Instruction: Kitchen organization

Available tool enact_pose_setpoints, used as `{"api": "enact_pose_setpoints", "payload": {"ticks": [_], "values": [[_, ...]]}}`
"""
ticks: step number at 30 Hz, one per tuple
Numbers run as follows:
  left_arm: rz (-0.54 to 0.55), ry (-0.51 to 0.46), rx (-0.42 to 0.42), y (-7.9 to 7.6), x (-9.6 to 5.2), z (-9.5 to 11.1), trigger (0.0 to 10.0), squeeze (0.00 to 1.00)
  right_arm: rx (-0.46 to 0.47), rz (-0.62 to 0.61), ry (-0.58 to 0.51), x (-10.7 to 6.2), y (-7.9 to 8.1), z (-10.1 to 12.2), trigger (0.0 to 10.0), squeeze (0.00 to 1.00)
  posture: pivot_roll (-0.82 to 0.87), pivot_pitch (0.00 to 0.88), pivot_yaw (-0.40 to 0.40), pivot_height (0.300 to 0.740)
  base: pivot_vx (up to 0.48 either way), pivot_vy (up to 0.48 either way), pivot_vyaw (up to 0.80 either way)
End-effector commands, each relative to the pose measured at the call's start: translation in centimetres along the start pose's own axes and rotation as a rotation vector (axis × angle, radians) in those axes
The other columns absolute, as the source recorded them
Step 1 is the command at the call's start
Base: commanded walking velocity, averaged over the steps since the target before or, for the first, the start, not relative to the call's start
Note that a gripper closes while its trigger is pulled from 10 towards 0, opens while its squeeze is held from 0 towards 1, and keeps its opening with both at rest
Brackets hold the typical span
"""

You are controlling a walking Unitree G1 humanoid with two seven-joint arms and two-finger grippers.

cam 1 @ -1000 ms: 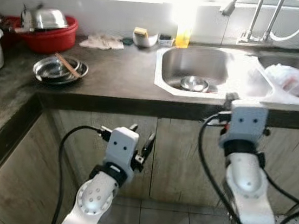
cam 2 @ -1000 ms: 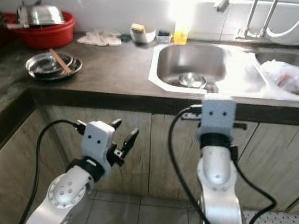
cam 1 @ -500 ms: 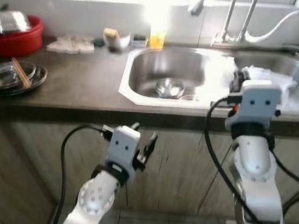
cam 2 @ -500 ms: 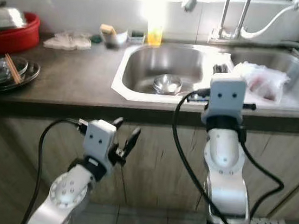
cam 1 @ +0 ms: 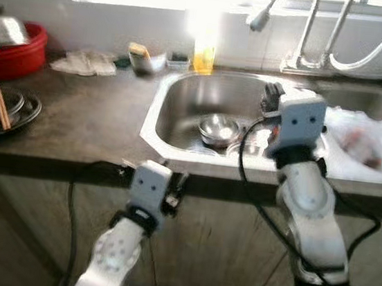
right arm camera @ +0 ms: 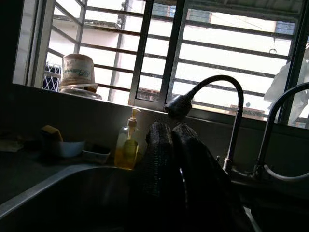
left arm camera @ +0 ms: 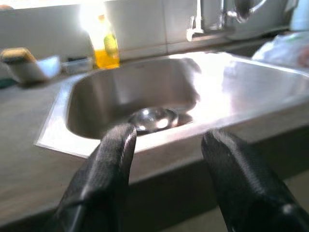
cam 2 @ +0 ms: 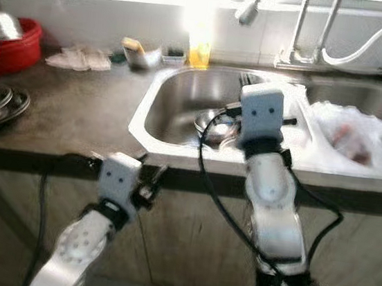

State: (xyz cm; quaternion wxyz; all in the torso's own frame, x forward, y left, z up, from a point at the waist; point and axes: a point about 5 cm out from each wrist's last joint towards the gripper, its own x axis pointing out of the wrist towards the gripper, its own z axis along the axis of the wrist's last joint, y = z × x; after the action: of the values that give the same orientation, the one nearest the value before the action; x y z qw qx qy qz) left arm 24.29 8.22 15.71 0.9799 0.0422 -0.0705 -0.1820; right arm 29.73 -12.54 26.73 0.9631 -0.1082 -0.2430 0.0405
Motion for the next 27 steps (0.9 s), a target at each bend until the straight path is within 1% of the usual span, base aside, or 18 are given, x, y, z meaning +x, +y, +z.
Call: {"api": "enact_pose_setpoints", "payload": {"ticks": [1, 4, 6, 8, 12, 14, 16, 18, 19, 21, 22, 24, 25, 26, 27], "values": [[0.016, -0.005, 0.018, 0.4, 0.0, 0.2, 10.0, 0.0, 0.012, 0.019, -0.001, 0.4, 0.2, 0.2, 10.0, 0.0, 0.08, 0.049, 0.001, 0.74, 0.48, 0.0, 0.0], [0.016, 0.004, 0.005, 0.4, -0.1, 0.1, 10.0, 0.0, 0.004, 0.017, -0.003, 0.6, 0.0, 0.2, 10.0, 0.0, 0.08, 0.054, 0.003, 0.74, 0.48, 0.0, 0.0], [0.021, 0.0, -0.019, 0.5, -0.1, 0.1, 10.0, 0.0, 0.003, 0.017, 0.008, 0.8, -0.2, 0.1, 10.0, 0.0, 0.08, 0.054, 0.003, 0.74, 0.0, 0.0, 0.0], [0.03, 0.0, -0.001, 0.7, -0.1, 0.1, 10.0, 0.0, -0.022, 0.013, 0.025, 1.3, -0.6, 0.0, 10.0, 0.0, 0.07, 0.06, 0.0, 0.74, 0.0, 0.0, 0.0], [0.028, 0.003, -0.006, 0.6, -0.1, 0.1, 10.0, 0.0, -0.051, 0.023, 0.048, 2.1, -1.0, -0.4, 10.0, 0.0, 0.07, 0.062, -0.001, 0.74, 0.0, 0.0, 0.0], [0.028, 0.002, -0.008, 0.6, 0.0, 0.1, 10.0, 0.0, -0.063, 0.031, 0.075, 2.7, -1.2, -0.7, 10.0, 0.0, 0.07, 0.064, -0.001, 0.74, 0.0, 0.0, 0.0], [0.03, -0.002, -0.009, 0.5, -0.1, 0.2, 10.0, 0.0, -0.105, 0.062, 0.132, 3.5, -1.2, -1.7, 10.0, 0.0, 0.07, 0.069, -0.005, 0.74, 0.0, 0.0, 0.0], [0.03, -0.002, -0.009, 0.5, -0.1, 0.2, 10.0, 0.0, -0.109, 0.064, 0.138, 3.5, -1.2, -1.8, 10.0, 0.0, 0.07, 0.07, -0.006, 0.74, 0.0, 0.0, 0.0], [0.029, 0.0, -0.009, 0.5, -0.1, 0.2, 10.0, 0.0, -0.134, 0.078, 0.194, 3.8, -1.2, -2.6, 10.0, 0.0, 0.08, 0.073, -0.01, 0.74, 0.0, 0.0, 0.0], [0.028, 0.001, -0.011, 0.4, -0.2, 0.2, 10.0, 0.0, -0.155, 0.089, 0.275, 4.0, -1.3, -3.9, 10.0, 0.0, 0.08, 0.074, -0.012, 0.74, 0.0, 0.0, 0.0], [0.029, 0.001, -0.011, 0.4, -0.3, 0.2, 10.0, 0.0, -0.16, 0.09, 0.298, 4.0, -1.4, -4.2, 10.0, 0.0, 0.09, 0.078, -0.014, 0.74, 0.0, 0.0, 0.0], [0.033, 0.004, -0.011, 0.4, -0.3, 0.2, 10.0, 0.0, -0.155, 0.127, 0.387, 4.0, -1.3, -5.4, 10.0, 0.0, 0.08, 0.078, -0.015, 0.74, 0.0, 0.0, 0.0], [0.038, 0.003, -0.01, 0.6, -0.3, 0.2, 10.0, 0.0, -0.188, 0.175, 0.465, 3.8, -1.2, -6.5, 10.0, 0.0, 0.09, 0.081, -0.016, 0.74, 0.0, 0.0, 0.0], [0.038, 0.003, -0.01, 0.6, -0.3, 0.2, 10.0, 0.0, -0.188, 0.175, 0.465, 3.8, -1.2, -6.5, 10.0, 0.0, 0.09, 0.081, -0.016, 0.74, 0.0, 0.0, 0.0], [0.039, 0.003, -0.01, 0.6, -0.3, 0.2, 10.0, 0.0, -0.206, 0.185, 0.49, 3.8, -1.2, -6.9, 10.0, 0.0, 0.09, 0.082, -0.017, 0.74, 0.0, 0.0, 0.0]]}}
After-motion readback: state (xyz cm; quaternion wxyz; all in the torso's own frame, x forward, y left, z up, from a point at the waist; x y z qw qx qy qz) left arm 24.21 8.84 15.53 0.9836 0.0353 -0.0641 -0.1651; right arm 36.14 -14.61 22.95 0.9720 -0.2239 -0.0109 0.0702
